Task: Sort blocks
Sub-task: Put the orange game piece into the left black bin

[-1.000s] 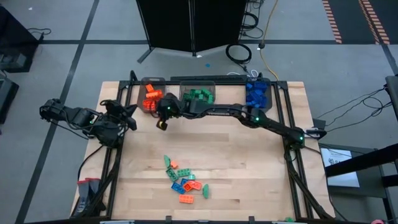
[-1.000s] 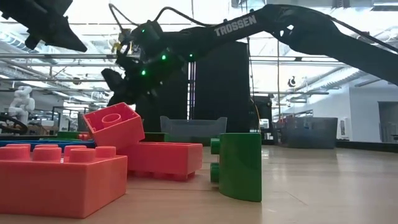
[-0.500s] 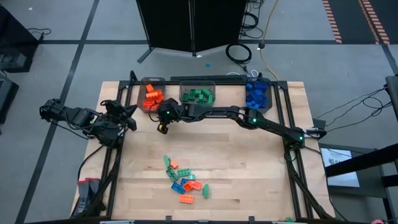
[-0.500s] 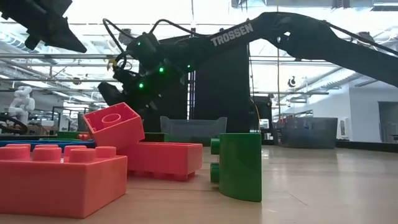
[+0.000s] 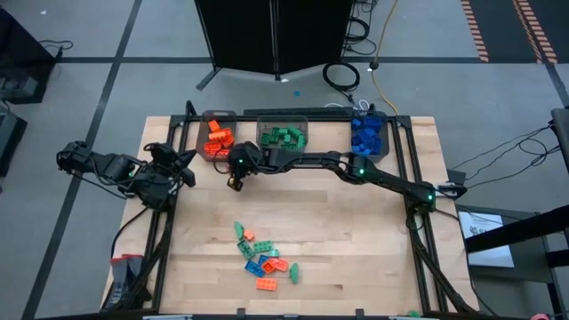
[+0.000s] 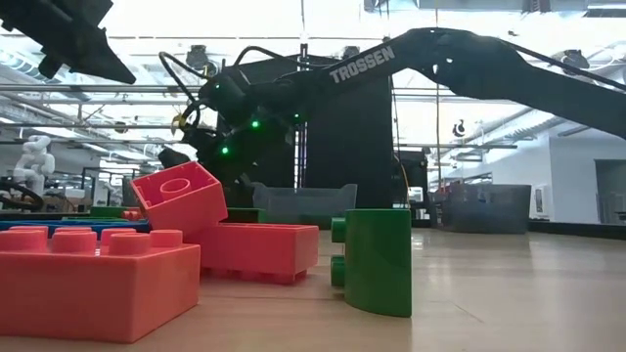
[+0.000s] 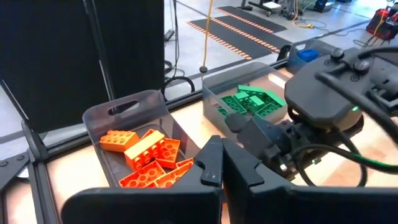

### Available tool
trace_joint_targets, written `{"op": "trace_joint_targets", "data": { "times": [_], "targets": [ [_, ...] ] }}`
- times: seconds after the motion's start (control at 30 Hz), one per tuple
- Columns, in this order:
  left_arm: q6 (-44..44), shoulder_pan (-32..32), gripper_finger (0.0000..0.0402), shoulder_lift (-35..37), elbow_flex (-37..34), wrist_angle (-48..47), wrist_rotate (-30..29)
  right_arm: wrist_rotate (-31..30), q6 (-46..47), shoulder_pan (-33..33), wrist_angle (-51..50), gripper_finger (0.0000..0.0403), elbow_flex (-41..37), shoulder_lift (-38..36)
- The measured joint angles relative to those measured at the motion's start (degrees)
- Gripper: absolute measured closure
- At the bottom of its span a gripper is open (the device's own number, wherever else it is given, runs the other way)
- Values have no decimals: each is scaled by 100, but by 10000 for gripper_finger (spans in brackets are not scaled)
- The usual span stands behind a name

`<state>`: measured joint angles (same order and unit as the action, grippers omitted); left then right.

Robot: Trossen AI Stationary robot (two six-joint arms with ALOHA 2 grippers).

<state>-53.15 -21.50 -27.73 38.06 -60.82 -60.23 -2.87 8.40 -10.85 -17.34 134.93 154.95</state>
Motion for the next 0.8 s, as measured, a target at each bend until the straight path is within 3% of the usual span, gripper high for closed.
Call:
{"op": "trace_joint_targets", "data": {
  "times": [0.23,0.63,0.8],
  "targets": [
    [1,0,401,0,-2,-24,0,37,10,8,-393,403,13,-14],
    [120,-1,401,-24,-4,-52,176,463,-63,741,-2545,403,-13,-452],
    [122,-1,401,-45,-4,-122,174,219,-557,1084,-1865,403,10,-869]
  ]
}}
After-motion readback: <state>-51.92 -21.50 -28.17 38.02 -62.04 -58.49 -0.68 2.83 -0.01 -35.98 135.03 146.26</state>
